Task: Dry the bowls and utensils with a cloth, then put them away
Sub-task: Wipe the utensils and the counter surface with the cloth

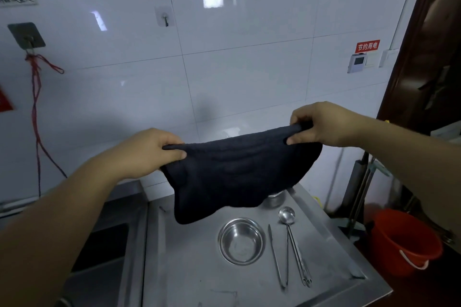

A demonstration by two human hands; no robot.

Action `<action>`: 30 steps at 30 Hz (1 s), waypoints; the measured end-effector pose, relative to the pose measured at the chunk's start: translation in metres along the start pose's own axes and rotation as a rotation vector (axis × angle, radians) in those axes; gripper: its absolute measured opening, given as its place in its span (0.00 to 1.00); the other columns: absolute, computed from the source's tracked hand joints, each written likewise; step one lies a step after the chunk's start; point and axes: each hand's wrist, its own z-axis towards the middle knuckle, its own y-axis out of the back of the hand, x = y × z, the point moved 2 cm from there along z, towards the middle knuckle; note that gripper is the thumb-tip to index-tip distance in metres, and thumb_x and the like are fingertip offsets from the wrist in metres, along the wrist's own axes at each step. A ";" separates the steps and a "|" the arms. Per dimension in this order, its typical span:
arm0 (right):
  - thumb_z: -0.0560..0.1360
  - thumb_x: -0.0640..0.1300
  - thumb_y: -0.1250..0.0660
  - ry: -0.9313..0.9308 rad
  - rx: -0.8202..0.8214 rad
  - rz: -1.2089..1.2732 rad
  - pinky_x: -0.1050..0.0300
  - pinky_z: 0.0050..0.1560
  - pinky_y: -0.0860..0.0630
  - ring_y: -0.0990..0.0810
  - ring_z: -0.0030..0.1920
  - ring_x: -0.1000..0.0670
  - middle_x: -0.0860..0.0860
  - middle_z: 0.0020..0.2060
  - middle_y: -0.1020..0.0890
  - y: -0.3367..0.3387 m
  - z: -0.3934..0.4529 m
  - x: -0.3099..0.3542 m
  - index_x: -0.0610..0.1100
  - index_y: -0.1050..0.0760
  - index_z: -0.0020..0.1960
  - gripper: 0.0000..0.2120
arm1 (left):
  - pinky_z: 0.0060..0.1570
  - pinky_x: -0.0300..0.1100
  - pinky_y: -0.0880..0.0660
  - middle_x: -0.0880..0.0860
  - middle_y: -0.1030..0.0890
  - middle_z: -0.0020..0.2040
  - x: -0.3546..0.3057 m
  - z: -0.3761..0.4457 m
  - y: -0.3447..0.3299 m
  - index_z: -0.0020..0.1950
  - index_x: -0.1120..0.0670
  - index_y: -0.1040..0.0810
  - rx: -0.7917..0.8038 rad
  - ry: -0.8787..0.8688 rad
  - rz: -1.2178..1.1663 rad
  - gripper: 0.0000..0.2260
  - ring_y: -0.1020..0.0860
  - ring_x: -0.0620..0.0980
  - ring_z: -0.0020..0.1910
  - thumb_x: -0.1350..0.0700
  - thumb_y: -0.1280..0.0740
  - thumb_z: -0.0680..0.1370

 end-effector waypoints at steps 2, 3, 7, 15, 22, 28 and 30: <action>0.72 0.56 0.20 -0.018 0.029 0.082 0.54 0.46 0.21 0.18 0.41 0.56 0.57 0.39 0.15 0.004 -0.002 -0.009 0.55 0.16 0.45 0.08 | 0.44 0.43 0.23 0.40 0.14 0.43 0.000 0.000 0.004 0.48 0.35 0.16 -0.028 -0.029 0.001 0.07 0.17 0.39 0.40 0.47 0.31 0.83; 0.72 0.55 0.20 -0.020 0.035 0.125 0.54 0.47 0.20 0.17 0.41 0.57 0.57 0.40 0.14 0.006 -0.003 -0.012 0.55 0.15 0.46 0.07 | 0.44 0.44 0.22 0.40 0.14 0.43 -0.001 0.000 0.007 0.49 0.35 0.17 -0.037 -0.035 0.010 0.07 0.17 0.39 0.40 0.46 0.32 0.84; 0.72 0.48 0.19 -0.049 0.041 0.453 0.54 0.40 0.27 0.24 0.34 0.52 0.50 0.37 0.15 0.006 -0.011 -0.024 0.47 0.13 0.47 0.07 | 0.49 0.52 0.20 0.40 0.15 0.43 0.001 -0.003 0.014 0.49 0.37 0.18 -0.090 -0.028 0.060 0.09 0.19 0.40 0.41 0.42 0.36 0.84; 0.85 0.41 0.34 -0.095 -0.133 0.696 0.47 0.66 0.20 0.15 0.55 0.43 0.39 0.53 0.13 -0.011 -0.025 -0.041 0.38 0.16 0.55 0.09 | 0.44 0.45 0.24 0.43 0.14 0.40 0.010 -0.010 0.011 0.48 0.40 0.14 -0.077 -0.009 -0.136 0.01 0.18 0.39 0.36 0.46 0.24 0.78; 0.85 0.44 0.34 -0.230 -0.445 0.743 0.56 0.47 0.15 0.18 0.46 0.48 0.41 0.48 0.15 -0.037 -0.028 -0.037 0.40 0.17 0.53 0.10 | 0.56 0.50 0.16 0.53 0.11 0.50 0.016 -0.007 -0.025 0.51 0.48 0.12 -0.090 0.047 -0.608 0.11 0.13 0.51 0.51 0.43 0.25 0.77; 0.87 0.50 0.40 -0.250 -0.528 0.376 0.65 0.42 0.30 0.22 0.45 0.58 0.60 0.44 0.19 -0.045 -0.035 -0.056 0.50 0.22 0.52 0.10 | 0.55 0.43 0.16 0.54 0.12 0.59 0.025 0.002 -0.062 0.58 0.48 0.12 -0.183 0.103 -0.890 0.14 0.14 0.53 0.59 0.46 0.24 0.75; 0.87 0.51 0.41 -0.253 -0.515 0.320 0.67 0.43 0.32 0.23 0.46 0.62 0.63 0.45 0.20 -0.047 -0.037 -0.067 0.53 0.22 0.54 0.09 | 0.52 0.45 0.15 0.53 0.12 0.58 0.025 0.005 -0.076 0.57 0.47 0.12 -0.232 0.132 -0.928 0.14 0.13 0.54 0.58 0.46 0.23 0.73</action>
